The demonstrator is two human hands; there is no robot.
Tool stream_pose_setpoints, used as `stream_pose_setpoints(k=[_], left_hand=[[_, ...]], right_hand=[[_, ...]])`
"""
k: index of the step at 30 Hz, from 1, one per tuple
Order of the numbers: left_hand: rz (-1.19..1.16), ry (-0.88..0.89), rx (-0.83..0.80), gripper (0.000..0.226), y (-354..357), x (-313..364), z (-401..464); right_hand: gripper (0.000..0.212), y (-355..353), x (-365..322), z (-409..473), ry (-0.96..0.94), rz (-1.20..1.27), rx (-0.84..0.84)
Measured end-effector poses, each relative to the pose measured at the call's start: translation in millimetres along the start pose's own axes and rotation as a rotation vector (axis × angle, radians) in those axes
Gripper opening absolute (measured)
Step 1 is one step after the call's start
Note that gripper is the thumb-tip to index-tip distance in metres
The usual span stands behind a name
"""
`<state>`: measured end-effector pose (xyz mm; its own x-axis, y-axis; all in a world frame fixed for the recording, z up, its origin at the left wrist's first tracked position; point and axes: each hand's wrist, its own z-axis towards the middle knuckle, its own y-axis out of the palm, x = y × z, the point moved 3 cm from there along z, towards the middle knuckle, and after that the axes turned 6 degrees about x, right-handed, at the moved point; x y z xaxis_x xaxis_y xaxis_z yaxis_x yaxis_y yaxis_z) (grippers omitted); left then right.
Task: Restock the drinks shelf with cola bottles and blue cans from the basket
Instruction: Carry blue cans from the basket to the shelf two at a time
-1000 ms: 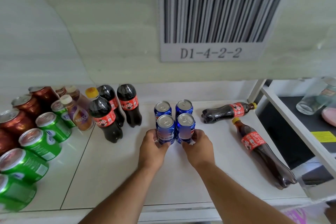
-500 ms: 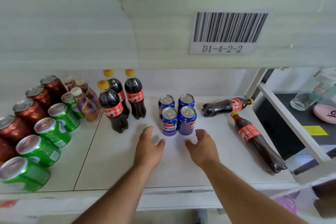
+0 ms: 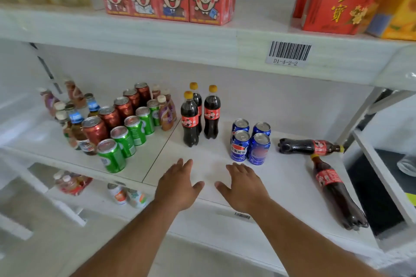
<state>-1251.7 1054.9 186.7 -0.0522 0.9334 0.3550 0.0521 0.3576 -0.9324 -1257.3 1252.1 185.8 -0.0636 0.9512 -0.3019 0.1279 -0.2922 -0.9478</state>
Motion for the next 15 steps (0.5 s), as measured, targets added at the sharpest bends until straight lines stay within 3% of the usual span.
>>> stream_pose_setpoints(k=[15], left_hand=[[0.013, -0.5, 0.123, 0.081, -27, -107, -215]], right_hand=[[0.083, 57, -148, -119, -0.607, 0.047, -0.179]])
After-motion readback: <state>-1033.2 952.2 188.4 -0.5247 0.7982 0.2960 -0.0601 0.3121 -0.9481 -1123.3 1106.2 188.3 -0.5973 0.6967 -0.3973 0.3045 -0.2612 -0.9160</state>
